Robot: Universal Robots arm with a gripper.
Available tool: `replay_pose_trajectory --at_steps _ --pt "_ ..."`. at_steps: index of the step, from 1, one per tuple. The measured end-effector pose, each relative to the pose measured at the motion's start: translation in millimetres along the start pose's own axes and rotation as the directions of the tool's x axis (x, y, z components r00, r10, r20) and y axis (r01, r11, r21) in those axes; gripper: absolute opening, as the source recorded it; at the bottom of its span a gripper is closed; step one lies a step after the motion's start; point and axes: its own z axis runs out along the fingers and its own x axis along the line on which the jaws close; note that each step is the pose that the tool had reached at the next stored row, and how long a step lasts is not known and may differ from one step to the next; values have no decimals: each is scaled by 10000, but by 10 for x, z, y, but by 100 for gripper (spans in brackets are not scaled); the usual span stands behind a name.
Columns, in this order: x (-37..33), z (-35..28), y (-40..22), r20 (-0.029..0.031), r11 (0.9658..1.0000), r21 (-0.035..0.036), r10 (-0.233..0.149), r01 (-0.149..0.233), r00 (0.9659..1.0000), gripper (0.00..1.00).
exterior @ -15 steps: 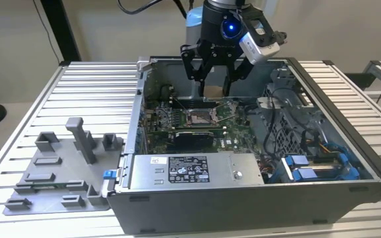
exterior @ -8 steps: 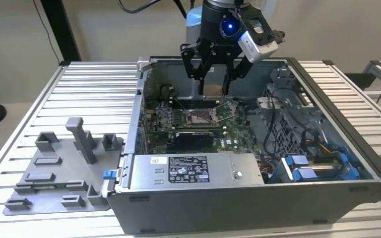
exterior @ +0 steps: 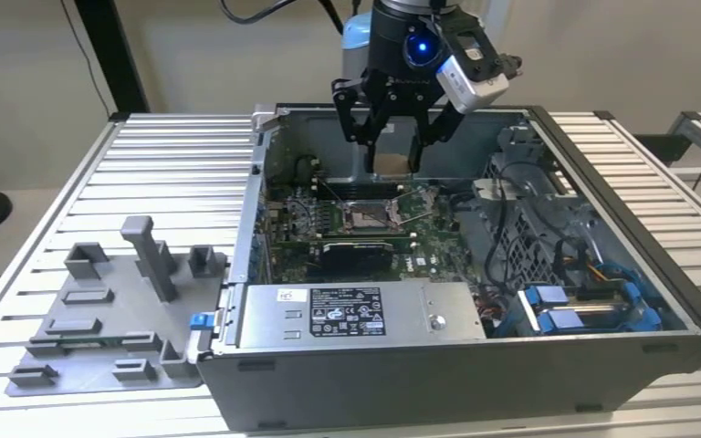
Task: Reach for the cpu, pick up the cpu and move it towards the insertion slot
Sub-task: 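Pick up the cpu and move it towards the insertion slot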
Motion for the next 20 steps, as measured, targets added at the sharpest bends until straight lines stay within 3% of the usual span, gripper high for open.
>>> replay_pose_trajectory --at_steps 20 --pt "-34 27 28 0 10000 0 1 -1 10000 0"
